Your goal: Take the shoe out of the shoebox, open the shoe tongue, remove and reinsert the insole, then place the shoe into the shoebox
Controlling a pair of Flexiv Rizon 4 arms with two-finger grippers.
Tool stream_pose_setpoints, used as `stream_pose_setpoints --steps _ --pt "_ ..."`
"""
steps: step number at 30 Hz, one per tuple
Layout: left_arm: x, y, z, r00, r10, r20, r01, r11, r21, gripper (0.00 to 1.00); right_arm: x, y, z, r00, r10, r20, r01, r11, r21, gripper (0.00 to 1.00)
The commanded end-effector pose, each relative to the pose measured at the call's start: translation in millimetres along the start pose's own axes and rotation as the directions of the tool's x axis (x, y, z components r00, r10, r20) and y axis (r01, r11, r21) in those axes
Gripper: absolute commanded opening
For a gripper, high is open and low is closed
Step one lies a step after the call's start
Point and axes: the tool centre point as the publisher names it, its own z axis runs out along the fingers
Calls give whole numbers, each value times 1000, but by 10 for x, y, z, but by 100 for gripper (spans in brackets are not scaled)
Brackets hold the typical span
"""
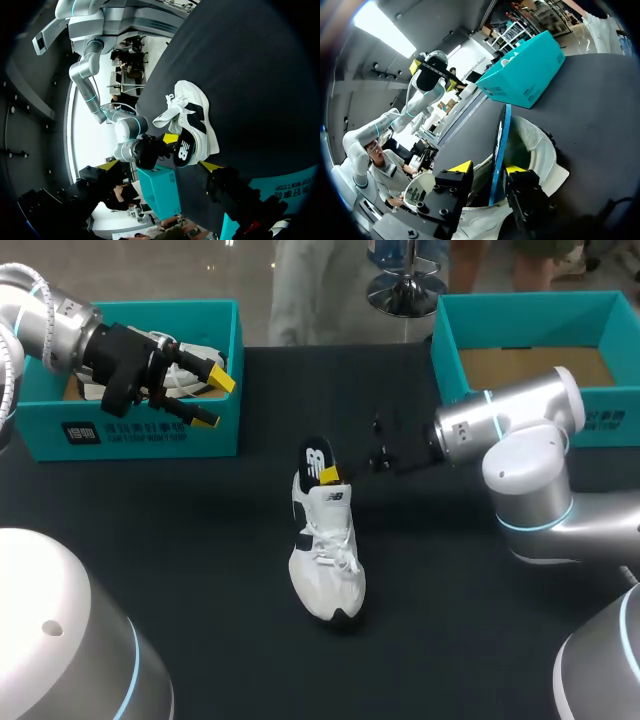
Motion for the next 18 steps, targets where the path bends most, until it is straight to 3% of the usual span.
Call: stream_pose_setpoints --steps 1,7,10,18 --pt "-1 -1 -2 1000 1 -2 -1 1000 1 100 -30 147 -38 1000 -10 3 10 1000 29 36" --pt "-1 -1 -2 1000 1 -2 -1 1000 1 100 -159 254 -32 1000 -24 -3 24 999 42 23" --pt "-1 -1 -2 1000 1 -2 -1 1000 1 100 -189 260 -10 1000 -24 -9 24 999 49 0" --pt "-1 -1 -2 1000 1 -2 -1 1000 1 100 -110 138 -2 1000 1 -19 0 999 51 0"
